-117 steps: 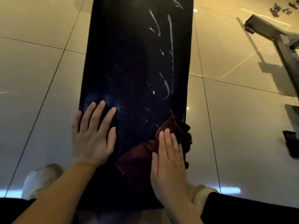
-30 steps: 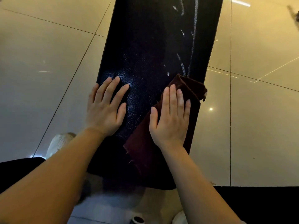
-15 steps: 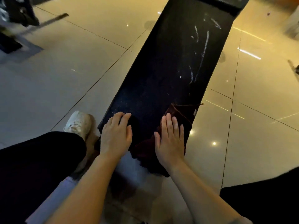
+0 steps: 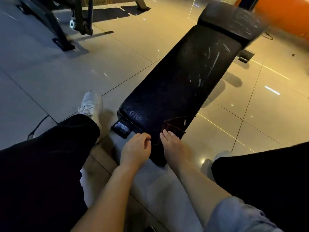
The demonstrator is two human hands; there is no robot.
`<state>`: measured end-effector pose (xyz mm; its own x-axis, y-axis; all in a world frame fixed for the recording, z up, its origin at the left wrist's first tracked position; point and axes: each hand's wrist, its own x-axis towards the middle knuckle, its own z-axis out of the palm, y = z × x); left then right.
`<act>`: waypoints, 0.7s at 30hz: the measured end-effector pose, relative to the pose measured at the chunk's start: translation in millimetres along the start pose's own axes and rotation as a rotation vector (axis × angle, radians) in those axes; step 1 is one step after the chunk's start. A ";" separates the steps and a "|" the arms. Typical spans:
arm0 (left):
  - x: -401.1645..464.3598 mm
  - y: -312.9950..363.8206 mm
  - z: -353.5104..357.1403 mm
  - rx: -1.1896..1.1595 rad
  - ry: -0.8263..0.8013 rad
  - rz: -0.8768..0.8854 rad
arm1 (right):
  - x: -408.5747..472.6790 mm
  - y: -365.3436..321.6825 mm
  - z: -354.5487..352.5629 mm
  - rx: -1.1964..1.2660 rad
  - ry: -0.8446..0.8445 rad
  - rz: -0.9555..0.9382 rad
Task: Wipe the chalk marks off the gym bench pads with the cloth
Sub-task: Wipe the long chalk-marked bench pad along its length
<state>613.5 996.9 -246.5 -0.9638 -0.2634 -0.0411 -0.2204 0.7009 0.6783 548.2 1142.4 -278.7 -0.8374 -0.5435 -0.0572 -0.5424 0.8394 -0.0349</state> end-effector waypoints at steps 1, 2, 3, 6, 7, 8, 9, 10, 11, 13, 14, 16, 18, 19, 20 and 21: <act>-3.8 1.1 1.4 0.031 -0.009 0.006 | 0.0 3.9 -1.8 0.026 0.044 -0.026; -6.4 1.7 3.1 0.067 -0.020 0.003 | 1.5 9.5 1.8 0.061 0.085 -0.051; -7.6 1.9 5.6 0.094 -0.027 -0.011 | 2.3 15.9 6.0 0.077 0.109 -0.073; -8.3 -0.1 16.5 0.098 -0.042 -0.106 | 4.1 26.2 14.6 0.073 0.188 -0.103; -9.3 -0.4 21.5 0.096 -0.067 -0.138 | 3.7 27.3 14.8 0.085 0.200 -0.106; -10.6 -0.6 26.6 0.097 -0.093 -0.163 | 2.4 29.5 16.5 0.095 0.214 -0.107; -11.8 -0.8 31.8 0.103 -0.113 -0.180 | 0.8 33.1 17.9 0.099 0.222 -0.106; -12.9 0.6 35.9 0.110 -0.127 -0.193 | 0.1 37.3 19.3 0.106 0.236 -0.100; -12.9 3.1 39.8 0.106 -0.134 -0.202 | 1.2 43.3 19.1 0.117 0.247 -0.087; -12.1 10.3 45.8 0.085 -0.130 -0.211 | 7.1 56.8 17.1 0.139 0.297 -0.030; -11.5 14.0 47.9 0.083 -0.119 -0.209 | 11.8 62.2 15.8 0.142 0.313 -0.002; -7.6 19.7 48.5 0.093 -0.075 -0.216 | 18.8 63.7 13.7 0.147 0.338 0.029; 6.4 18.8 46.1 0.078 -0.010 -0.257 | 16.5 55.0 21.1 0.120 0.374 0.050; 17.6 16.2 43.7 0.035 0.036 -0.288 | 12.5 48.8 29.4 0.115 0.390 0.067; 31.5 13.5 40.9 -0.024 0.093 -0.309 | 9.8 43.5 37.7 0.125 0.423 0.080; 44.7 9.5 38.3 -0.085 0.148 -0.317 | 8.8 38.2 44.9 0.147 0.446 0.077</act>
<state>562.6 1017.2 -270.0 -0.8160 -0.5563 -0.1572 -0.4861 0.5131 0.7074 523.1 1169.8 -325.3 -0.8394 -0.4001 0.3679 -0.4891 0.8513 -0.1901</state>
